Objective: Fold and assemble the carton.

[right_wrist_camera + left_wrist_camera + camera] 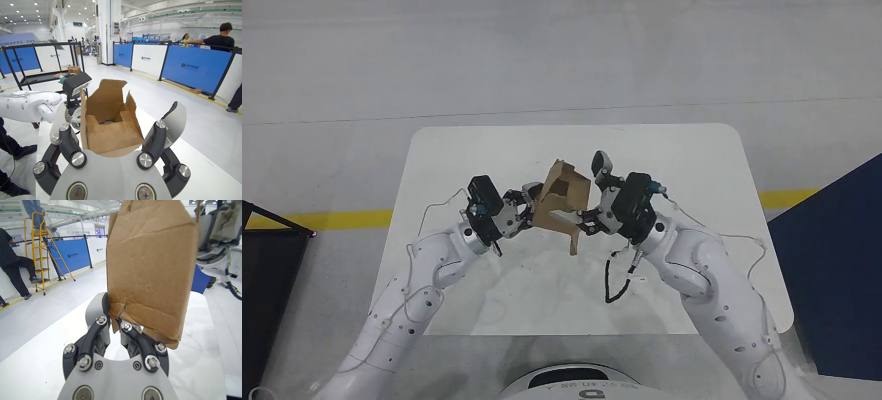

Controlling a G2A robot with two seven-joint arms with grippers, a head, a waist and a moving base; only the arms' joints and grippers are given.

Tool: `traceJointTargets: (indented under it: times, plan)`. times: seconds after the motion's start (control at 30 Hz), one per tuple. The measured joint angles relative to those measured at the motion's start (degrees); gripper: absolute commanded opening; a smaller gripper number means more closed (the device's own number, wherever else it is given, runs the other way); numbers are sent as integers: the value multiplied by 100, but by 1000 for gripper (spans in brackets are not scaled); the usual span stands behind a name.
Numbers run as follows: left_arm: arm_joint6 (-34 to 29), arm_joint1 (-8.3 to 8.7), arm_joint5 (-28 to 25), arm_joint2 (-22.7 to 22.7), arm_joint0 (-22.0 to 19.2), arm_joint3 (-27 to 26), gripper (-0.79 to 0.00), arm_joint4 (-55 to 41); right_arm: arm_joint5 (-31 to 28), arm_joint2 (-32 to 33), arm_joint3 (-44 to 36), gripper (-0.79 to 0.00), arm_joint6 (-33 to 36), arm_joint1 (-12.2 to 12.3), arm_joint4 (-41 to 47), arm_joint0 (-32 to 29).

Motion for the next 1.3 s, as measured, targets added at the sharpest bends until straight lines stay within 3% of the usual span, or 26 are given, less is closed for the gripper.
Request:
traceJointTargets:
  times: [0.3,0.67,1.3]
  plan:
    - [163,21,49,-103,124,-45,-785,124,177,95,-25,0,36,-14,665,39]
    - [183,22,78,-107,139,-53,-785,150,286,-13,-127,0,810,16,296,26]
    - [183,22,78,-108,139,-53,-785,150,578,-48,-193,0,1011,28,86,59]
